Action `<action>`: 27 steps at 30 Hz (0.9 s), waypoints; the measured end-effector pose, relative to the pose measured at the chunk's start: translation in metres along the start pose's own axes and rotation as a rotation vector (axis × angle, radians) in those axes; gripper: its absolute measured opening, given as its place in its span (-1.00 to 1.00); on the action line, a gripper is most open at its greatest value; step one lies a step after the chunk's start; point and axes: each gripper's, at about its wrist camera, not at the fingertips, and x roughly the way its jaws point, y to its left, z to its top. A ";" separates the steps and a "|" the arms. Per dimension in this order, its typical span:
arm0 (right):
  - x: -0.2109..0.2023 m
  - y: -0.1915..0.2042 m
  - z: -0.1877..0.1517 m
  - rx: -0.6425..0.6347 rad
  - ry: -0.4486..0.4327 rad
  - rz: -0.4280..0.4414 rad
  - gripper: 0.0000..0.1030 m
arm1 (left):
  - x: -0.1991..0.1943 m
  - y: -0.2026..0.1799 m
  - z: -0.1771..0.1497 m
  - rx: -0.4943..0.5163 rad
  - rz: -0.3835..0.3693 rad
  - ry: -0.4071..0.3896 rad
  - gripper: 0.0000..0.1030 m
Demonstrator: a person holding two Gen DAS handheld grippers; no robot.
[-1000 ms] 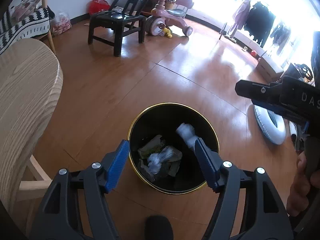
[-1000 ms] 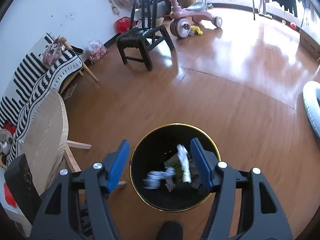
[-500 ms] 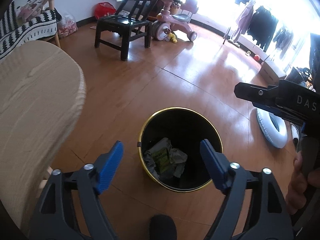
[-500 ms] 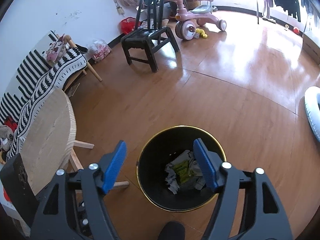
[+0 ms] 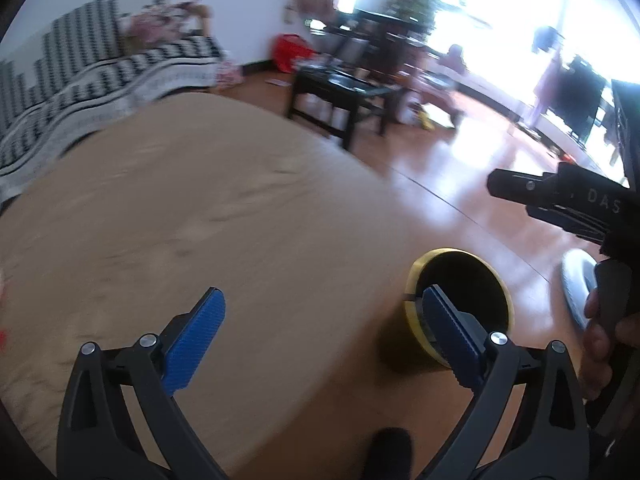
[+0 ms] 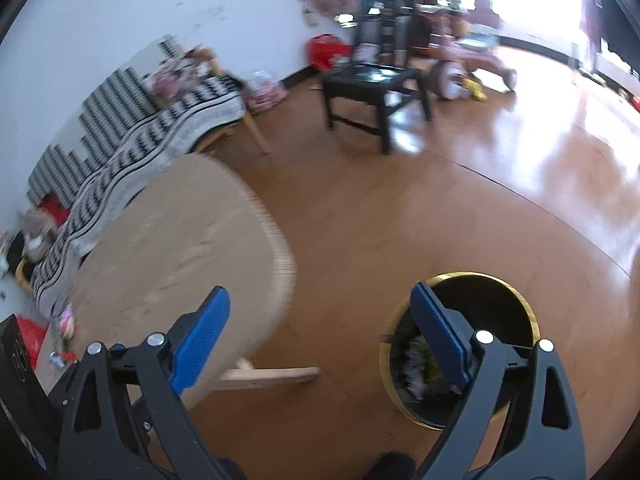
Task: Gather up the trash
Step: 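Move both tools back over the table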
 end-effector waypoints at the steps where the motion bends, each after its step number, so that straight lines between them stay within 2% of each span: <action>1: 0.002 0.013 0.002 -0.017 0.001 0.012 0.72 | -0.008 0.018 -0.001 -0.020 0.032 -0.010 0.86; 9: 0.032 0.172 -0.004 -0.207 0.047 0.151 0.72 | -0.064 0.150 -0.020 -0.215 0.222 -0.058 0.86; 15: 0.057 0.292 -0.035 -0.364 0.110 0.261 0.72 | -0.110 0.265 -0.057 -0.442 0.372 -0.067 0.86; 18: 0.068 0.339 -0.053 -0.425 0.144 0.312 0.72 | -0.132 0.322 -0.083 -0.580 0.445 -0.065 0.86; 23: 0.091 0.415 -0.098 -0.597 0.199 0.364 0.72 | -0.148 0.384 -0.107 -0.690 0.504 -0.058 0.86; 27: 0.109 0.455 -0.126 -0.698 0.240 0.399 0.72 | -0.143 0.414 -0.117 -0.771 0.491 -0.043 0.86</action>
